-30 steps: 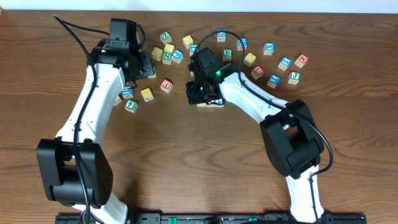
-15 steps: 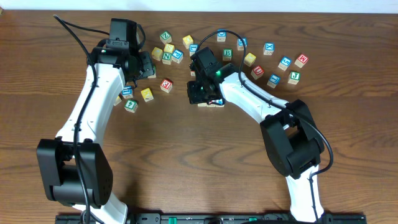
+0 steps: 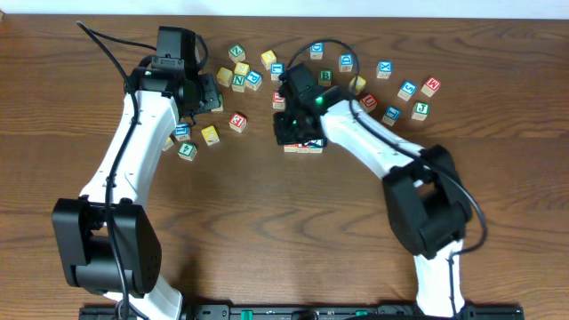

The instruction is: Spell out AI2

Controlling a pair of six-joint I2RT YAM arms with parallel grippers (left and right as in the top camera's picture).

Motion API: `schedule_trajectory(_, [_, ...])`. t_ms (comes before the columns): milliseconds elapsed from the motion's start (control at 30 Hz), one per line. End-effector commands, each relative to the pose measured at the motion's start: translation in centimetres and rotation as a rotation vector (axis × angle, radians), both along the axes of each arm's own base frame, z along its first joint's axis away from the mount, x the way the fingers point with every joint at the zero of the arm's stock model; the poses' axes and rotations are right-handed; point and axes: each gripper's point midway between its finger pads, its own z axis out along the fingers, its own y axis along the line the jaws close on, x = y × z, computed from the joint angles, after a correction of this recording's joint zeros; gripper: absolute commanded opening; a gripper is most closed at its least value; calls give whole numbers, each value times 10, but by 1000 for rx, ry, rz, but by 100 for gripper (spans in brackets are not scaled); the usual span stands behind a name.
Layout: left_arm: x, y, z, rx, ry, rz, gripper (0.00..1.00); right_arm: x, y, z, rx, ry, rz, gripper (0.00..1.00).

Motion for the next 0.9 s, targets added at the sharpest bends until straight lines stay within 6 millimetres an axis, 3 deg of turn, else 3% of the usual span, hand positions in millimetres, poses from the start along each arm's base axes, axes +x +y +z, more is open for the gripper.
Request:
schedule_trajectory(0, [-4, 2, -7, 9, 26, 8, 8, 13, -28, 56, -33, -106, -67, 6])
schedule_trajectory(167, [-4, 2, -7, 9, 26, 9, 8, 7, -54, 64, -73, -70, -106, 7])
schedule_trajectory(367, [-4, 2, -7, 9, 26, 9, 8, -7, -99, 39, -229, 15, -254, 5])
schedule_trajectory(700, [-4, 2, -7, 9, 26, 9, 8, -16, -104, -8, -219, 20, -275, 5])
schedule_trajectory(867, [-4, 2, -7, 9, 26, 9, 8, -16, -106, -12, -227, 15, -280, 4])
